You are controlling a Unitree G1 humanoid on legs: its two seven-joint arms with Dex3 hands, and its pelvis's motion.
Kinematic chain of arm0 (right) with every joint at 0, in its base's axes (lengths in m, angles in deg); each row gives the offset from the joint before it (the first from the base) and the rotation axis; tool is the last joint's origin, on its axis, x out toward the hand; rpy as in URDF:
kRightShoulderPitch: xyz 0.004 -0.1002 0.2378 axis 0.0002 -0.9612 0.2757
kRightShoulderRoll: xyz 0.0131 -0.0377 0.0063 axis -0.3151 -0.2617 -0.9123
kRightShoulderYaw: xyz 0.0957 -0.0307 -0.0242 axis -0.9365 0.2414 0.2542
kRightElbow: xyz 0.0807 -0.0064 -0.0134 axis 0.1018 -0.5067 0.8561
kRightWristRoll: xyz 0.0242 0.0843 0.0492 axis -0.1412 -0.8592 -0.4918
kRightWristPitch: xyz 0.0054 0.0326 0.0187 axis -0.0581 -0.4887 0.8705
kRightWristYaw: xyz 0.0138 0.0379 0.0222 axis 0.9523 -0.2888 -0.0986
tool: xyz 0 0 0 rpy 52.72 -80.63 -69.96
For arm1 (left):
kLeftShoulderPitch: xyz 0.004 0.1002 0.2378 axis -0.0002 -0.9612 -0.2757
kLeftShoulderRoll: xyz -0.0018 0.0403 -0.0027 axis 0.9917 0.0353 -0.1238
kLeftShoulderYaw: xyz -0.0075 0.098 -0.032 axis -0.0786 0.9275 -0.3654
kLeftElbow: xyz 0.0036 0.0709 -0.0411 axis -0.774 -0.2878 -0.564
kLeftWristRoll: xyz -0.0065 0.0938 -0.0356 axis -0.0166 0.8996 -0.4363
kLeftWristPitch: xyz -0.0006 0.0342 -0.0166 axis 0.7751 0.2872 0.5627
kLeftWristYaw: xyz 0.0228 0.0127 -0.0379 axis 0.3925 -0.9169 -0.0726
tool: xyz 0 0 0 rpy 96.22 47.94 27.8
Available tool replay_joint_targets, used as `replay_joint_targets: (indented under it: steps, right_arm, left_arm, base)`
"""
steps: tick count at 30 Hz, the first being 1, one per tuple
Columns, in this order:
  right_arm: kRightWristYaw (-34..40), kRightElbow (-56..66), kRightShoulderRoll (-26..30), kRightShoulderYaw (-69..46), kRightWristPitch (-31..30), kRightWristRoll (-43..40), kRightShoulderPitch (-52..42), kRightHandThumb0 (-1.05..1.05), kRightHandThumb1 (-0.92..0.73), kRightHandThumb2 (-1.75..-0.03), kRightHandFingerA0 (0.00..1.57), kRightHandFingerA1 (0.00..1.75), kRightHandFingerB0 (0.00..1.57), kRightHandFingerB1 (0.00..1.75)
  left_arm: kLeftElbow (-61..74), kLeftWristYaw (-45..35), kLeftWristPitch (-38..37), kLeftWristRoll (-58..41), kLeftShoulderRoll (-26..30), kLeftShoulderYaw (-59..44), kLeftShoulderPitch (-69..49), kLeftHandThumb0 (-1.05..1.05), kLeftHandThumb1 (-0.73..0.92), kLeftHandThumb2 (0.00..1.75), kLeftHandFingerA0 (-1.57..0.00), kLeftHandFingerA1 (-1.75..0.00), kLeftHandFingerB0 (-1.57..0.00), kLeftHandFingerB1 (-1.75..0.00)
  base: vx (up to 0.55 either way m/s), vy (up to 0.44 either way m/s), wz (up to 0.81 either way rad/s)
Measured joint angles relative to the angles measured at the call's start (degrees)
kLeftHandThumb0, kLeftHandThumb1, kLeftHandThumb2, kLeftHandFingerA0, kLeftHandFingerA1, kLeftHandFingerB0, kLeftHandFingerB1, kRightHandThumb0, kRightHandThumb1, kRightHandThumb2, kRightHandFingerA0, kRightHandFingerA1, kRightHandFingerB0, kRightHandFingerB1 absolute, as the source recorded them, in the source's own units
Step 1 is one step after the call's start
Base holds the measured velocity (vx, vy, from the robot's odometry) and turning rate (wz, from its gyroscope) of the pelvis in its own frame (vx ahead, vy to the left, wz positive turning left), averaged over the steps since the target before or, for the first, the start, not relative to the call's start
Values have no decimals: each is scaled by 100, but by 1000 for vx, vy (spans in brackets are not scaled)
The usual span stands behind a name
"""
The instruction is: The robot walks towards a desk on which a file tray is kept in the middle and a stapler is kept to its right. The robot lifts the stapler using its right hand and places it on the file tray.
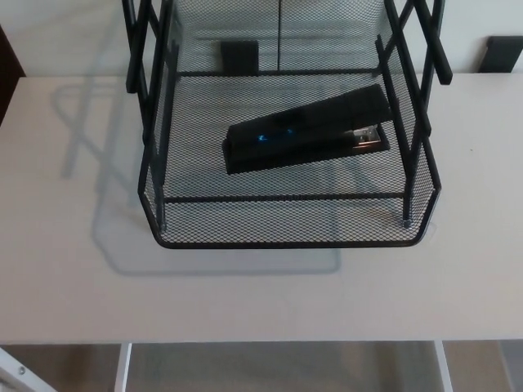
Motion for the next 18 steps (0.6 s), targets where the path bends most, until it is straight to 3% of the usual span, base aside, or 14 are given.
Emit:
replay_joint_targets:
  steps: [1,4,5,6,7,8,9,10,11,12,13,15,18]
  right_arm:
    - [42,-44,0,44,40,-7,-1,-53,-65,-59,28,50,6,23]
    - [152,-141,1,245,150,-13,-17,-51,-64,-59,25,45,6,25]
    - [181,-155,2,310,189,-16,-29,-53,-66,-59,12,46,3,26]
    - [187,-154,2,361,221,-19,-44,-54,-64,-63,11,44,6,19]
    - [186,-165,6,441,255,-20,-53,-54,-64,-63,11,44,6,19]
    - [186,-188,12,517,277,-19,-53,-55,-63,-62,14,50,7,22]
    - [185,-207,15,573,292,-20,-51,-55,-63,-62,14,50,7,22]
    - [182,-231,17,614,302,-29,-41,-55,-63,-62,11,48,7,21]
    - [181,-253,20,644,307,-35,-25,-34,-51,-103,1,52,0,51]
    - [180,-265,23,673,314,-44,-11,-34,-51,-103,1,52,0,51]
    - [181,-264,28,715,335,-47,-10,-53,-65,-62,16,46,8,20]
    - [177,-257,42,795,369,-60,-23,-56,-67,-60,13,46,3,26]
    - [170,-237,58,896,431,-78,-89,-54,-65,-62,12,47,7,19]
  left_arm:
    - [-14,11,12,-3,0,16,1,-82,89,144,-1,-71,-7,-53]
    - [-28,68,47,-6,0,98,8,-83,90,145,0,-71,-7,-53]
    - [-28,85,57,-6,0,129,8,-83,90,146,0,-72,-7,-54]
    - [-28,95,59,-6,0,151,10,-90,92,122,-16,-84,0,-49]
    - [-27,105,59,-6,0,177,15,-90,92,122,-16,-84,0,-49]
    - [-27,113,59,-6,0,204,23,-86,88,144,-3,-73,-9,-54]
    - [-27,118,59,-6,0,227,30,-86,88,144,-3,-73,-9,-54]
    - [-27,126,59,-3,1,274,34,-91,92,120,-21,-90,0,-54]
    - [-27,137,59,0,0,309,37,-91,92,119,-23,-91,0,-54]
    - [-27,147,59,0,0,343,41,-91,92,119,-23,-91,0,-54]
    - [-26,160,59,3,0,380,45,-91,92,119,-23,-91,0,-53]
    - [-28,178,59,10,0,470,41,-89,92,118,-19,-88,0,-51]
    - [-39,185,59,16,1,540,23,-90,91,118,-18,-86,0,-51]
  base:
    - [0,0,0]
    - [0,0,0]
    - [0,0,0]
    - [0,0,0]
    - [0,0,0]
    - [0,0,0]
    - [0,0,0]
    - [0,0,0]
    - [0,0,0]
    - [0,0,0]
    - [0,0,0]
    - [0,0,0]
    - [0,0,0]
